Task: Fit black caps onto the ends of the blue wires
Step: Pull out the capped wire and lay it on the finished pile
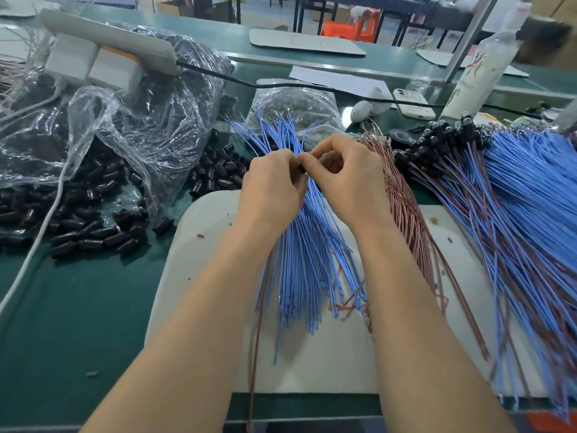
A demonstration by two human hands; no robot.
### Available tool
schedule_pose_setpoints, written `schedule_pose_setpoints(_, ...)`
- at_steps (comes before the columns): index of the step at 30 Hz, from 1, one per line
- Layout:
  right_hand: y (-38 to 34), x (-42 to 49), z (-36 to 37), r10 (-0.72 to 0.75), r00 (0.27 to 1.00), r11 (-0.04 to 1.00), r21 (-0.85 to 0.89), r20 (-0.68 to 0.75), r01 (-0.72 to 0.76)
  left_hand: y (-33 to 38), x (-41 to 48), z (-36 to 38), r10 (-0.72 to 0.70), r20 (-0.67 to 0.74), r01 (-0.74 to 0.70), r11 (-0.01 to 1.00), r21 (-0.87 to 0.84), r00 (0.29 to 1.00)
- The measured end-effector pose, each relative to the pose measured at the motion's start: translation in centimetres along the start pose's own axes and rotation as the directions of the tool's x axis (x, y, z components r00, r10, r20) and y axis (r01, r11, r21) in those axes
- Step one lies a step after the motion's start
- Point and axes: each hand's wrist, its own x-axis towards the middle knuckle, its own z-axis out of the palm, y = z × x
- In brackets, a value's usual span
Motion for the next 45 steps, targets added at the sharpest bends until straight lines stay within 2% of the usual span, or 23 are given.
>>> schedule_pose_setpoints(4,0.0,0.0,0.0,-0.009,1.000,1.000,-0.021,0.013,0.009,-0.1,0.0,0.2,0.012,0.005,-0.013,0.999,0.038,1.000)
schedule_pose_setpoints(7,-0.2,0.0,-0.4,0.025,0.998,0.998,0.058,0.065,-0.029,-0.5,0.1,0.3,0.072,-0.057,-0.068,0.996,0.058,0.996)
schedule_pose_setpoints(14,-0.2,0.2,-2.1,0.079,0.991,0.966,0.237,0.111,-0.104,-1.8,0.5,0.5,0.116,-0.157,-0.130,0.988,-0.081,0.981)
schedule_pose_setpoints(19,-0.8,0.2,-2.2,0.044,0.990,0.933,0.348,0.137,-0.089,-1.8,0.4,0.5,0.135,-0.180,-0.159,0.979,-0.125,0.974)
schedule_pose_setpoints(22,-1.0,0.2,-2.2,-0.012,0.994,0.958,0.286,0.113,-0.021,-1.7,0.4,0.4,0.127,-0.180,-0.154,0.977,-0.146,0.976)
schedule_pose_setpoints(28,-1.4,0.1,-2.0,0.003,0.995,0.970,0.244,0.097,-0.027,-1.6,0.3,0.2,0.134,-0.178,-0.156,0.981,-0.116,0.975)
schedule_pose_setpoints(33,-1.7,0.0,-1.8,0.009,0.999,0.989,0.147,0.046,-0.016,-1.5,0.2,0.1,0.157,-0.176,-0.169,0.984,-0.056,0.972)
schedule_pose_setpoints(38,-1.9,-0.1,-1.5,-0.040,0.999,0.999,0.003,0.013,0.040,-1.2,0.2,0.0,0.122,-0.173,-0.122,0.993,0.012,0.977)
schedule_pose_setpoints(45,-1.9,-0.1,-0.8,-0.061,0.998,0.995,-0.086,-0.016,0.060,-0.8,0.2,-0.2,0.098,-0.131,-0.076,0.984,0.161,0.987)
